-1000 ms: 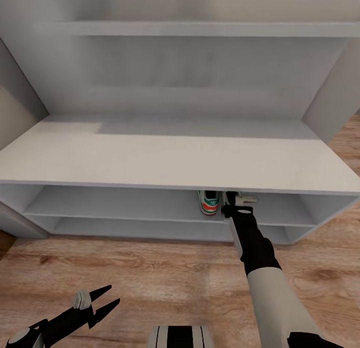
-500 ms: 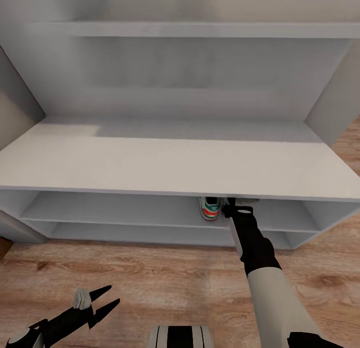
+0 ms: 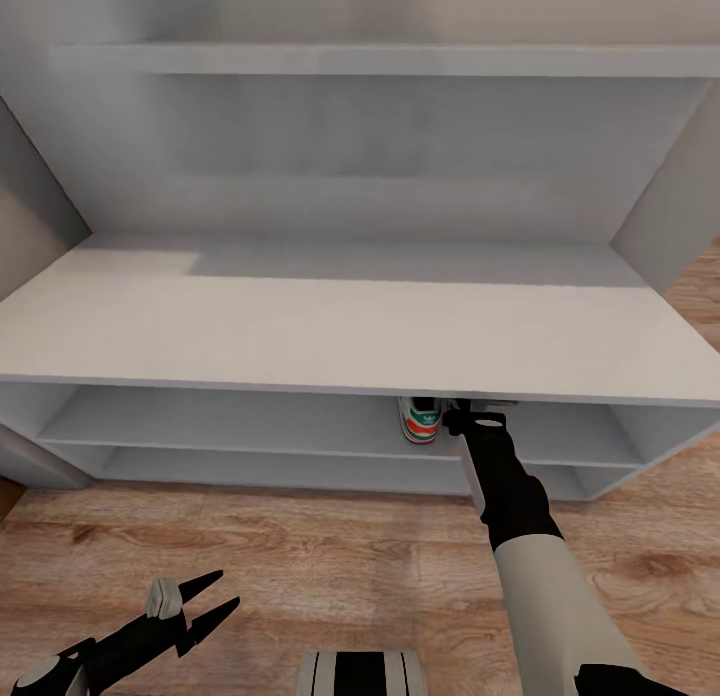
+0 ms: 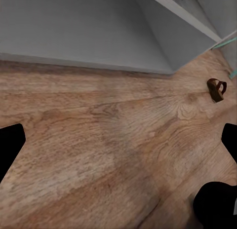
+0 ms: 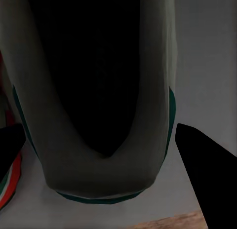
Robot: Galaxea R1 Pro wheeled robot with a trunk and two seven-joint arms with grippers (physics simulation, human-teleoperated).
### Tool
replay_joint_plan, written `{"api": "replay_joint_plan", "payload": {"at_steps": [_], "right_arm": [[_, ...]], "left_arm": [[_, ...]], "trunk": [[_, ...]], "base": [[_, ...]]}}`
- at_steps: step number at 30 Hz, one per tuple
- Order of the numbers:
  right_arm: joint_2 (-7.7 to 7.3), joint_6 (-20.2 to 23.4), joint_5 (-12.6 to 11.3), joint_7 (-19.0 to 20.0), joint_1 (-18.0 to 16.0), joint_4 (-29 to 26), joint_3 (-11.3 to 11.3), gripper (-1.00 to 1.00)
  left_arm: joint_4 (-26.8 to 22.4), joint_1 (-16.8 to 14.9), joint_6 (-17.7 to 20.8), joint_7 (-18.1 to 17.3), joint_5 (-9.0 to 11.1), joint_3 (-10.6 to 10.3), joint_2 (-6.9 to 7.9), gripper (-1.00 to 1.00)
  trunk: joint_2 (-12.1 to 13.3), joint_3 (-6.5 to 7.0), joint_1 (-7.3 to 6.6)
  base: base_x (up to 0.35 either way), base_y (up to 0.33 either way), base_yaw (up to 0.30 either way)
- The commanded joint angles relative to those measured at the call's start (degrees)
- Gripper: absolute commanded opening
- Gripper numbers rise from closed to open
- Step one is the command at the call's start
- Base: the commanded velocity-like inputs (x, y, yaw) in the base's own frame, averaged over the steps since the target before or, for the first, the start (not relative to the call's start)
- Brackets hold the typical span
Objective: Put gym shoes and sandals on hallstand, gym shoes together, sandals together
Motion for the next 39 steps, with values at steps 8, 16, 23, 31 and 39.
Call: {"api": "replay_joint_plan", "payload": {"at_steps": [8, 16, 23, 31, 39], "right_arm": [[0.06, 0.3, 0.3, 0.1, 0.0, 2.0, -0.1, 1.00], [0.06, 0.3, 0.3, 0.1, 0.0, 1.9, -0.1, 1.00], [0.06, 0.3, 0.3, 0.1, 0.0, 2.0, -0.1, 1.00], [0.06, 0.3, 0.3, 0.1, 0.0, 2.1, -0.1, 1.00], [0.06, 0.3, 0.3, 0.1, 0.0, 2.0, -0.1, 1.00]], "left_arm": [[0.0, 0.0, -0.5, -0.1, 0.0, 0.1, 0.01, 1.00], [0.2, 0.0, -0.5, -0.1, 0.0, 0.3, 0.01, 1.00], [0.2, 0.0, -0.8, -0.2, 0.1, 0.5, 0.01, 1.00], [0.2, 0.0, -0.8, -0.2, 0.0, 0.6, 0.01, 1.00], [0.2, 0.0, -0.8, -0.2, 0.0, 0.6, 0.01, 1.00]], "trunk": [[0.0, -0.05, 0.00], [0.0, -0.05, 0.00], [0.0, -0.05, 0.00], [0.0, -0.05, 0.00], [0.0, -0.05, 0.00]], "base": [[0.000, 0.000, 0.000], [-0.008, 0.000, 0.000], [-0.246, 0.000, 0.000], [-0.326, 0.000, 0.000], [-0.336, 0.000, 0.000]]}}
